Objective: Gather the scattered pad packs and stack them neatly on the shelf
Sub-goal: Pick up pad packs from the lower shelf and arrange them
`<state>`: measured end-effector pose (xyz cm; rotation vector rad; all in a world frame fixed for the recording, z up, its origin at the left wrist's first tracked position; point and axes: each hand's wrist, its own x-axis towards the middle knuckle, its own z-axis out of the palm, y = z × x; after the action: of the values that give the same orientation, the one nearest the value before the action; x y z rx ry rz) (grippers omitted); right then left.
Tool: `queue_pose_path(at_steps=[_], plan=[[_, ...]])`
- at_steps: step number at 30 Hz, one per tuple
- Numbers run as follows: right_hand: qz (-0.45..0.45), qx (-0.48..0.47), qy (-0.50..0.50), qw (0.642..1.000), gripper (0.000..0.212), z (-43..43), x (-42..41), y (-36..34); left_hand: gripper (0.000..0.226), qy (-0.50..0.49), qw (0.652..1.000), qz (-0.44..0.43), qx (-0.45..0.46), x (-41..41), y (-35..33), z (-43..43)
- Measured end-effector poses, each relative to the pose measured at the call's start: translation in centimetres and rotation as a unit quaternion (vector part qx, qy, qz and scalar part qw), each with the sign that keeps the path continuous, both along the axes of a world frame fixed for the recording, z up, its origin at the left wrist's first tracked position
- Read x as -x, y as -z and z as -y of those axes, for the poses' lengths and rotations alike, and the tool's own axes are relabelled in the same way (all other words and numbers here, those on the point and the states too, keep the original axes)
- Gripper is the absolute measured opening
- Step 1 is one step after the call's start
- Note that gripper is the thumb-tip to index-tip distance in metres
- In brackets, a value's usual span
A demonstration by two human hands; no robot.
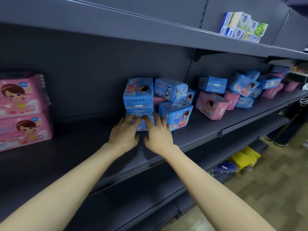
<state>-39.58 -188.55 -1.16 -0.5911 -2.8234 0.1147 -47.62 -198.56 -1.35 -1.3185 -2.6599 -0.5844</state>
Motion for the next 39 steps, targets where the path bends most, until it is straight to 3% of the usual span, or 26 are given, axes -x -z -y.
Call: queue_pose_path(at_steps=[13, 22, 28, 33, 39], plan=[[-0.065, 0.009, -0.027, 0.998, 0.075, -7.4, -0.3, -1.4, 0.059, -0.027, 0.998, 0.003, -0.060, -0.9, -1.2, -7.9], [-0.097, 0.041, -0.066, 0.992, 0.082, -7.3, 1.9, -2.2, 0.046, -0.078, 0.984, -0.064, -0.150, 0.8, -2.6, -6.4], [-0.097, 0.064, -0.066, 0.991, 0.079, -6.4, 4.1, -2.8, 0.055, -0.112, 0.974, -0.091, -0.173, 2.9, -3.6, -4.8], [-0.097, 0.103, -0.066, 0.988, 0.077, -6.2, 5.3, -3.0, 0.085, -0.151, 0.982, 0.016, -0.109, 5.1, -3.8, -4.2], [-0.116, 0.154, -0.060, 0.980, 0.078, -6.2, 6.7, -2.8, 0.093, -0.109, 0.967, 0.153, -0.171, 7.3, -3.4, -4.2]])
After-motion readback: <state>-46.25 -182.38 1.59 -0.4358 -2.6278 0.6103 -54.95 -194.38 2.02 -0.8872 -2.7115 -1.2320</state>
